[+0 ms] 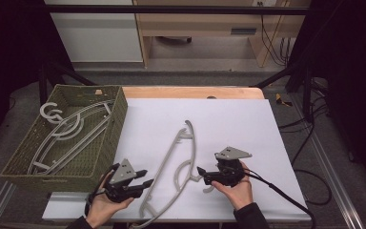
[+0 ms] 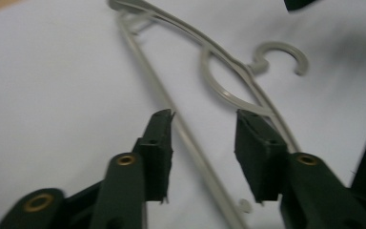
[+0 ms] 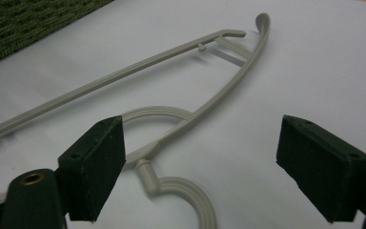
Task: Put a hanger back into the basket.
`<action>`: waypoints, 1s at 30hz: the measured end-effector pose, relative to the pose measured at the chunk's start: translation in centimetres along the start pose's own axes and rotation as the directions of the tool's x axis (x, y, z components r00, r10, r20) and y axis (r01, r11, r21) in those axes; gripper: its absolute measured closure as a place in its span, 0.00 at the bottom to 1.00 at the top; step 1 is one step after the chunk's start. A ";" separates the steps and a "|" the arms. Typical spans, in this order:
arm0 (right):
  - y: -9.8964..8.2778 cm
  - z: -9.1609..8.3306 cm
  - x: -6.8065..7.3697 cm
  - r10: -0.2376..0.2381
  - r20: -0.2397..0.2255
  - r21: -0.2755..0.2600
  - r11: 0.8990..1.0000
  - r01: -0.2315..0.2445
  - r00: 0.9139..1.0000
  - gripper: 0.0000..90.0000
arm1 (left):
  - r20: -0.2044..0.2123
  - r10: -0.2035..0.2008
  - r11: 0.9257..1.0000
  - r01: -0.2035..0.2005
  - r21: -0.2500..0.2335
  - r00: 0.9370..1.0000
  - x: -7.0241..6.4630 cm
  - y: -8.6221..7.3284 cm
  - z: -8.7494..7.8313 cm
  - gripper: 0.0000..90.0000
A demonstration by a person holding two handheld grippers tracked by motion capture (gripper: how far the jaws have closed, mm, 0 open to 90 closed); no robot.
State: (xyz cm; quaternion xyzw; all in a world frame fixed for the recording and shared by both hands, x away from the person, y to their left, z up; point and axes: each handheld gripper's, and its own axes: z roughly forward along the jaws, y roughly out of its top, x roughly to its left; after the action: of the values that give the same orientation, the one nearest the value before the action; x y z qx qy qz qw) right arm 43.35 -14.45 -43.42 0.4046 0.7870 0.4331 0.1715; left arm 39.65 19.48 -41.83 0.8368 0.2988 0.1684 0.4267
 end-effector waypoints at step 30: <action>0.9 8.1 1.4 0.032 0.091 0.233 0.971 -0.053 0.995 0.67 | -0.071 -0.064 0.998 0.063 -0.005 0.995 2.4 -0.6 -0.2 0.38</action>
State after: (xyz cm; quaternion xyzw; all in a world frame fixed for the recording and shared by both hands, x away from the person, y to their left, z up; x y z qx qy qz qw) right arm 47.93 -8.65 -47.22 0.4572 0.8157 0.3225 0.1469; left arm 41.13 21.45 -42.12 0.8199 0.3401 0.1848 0.4219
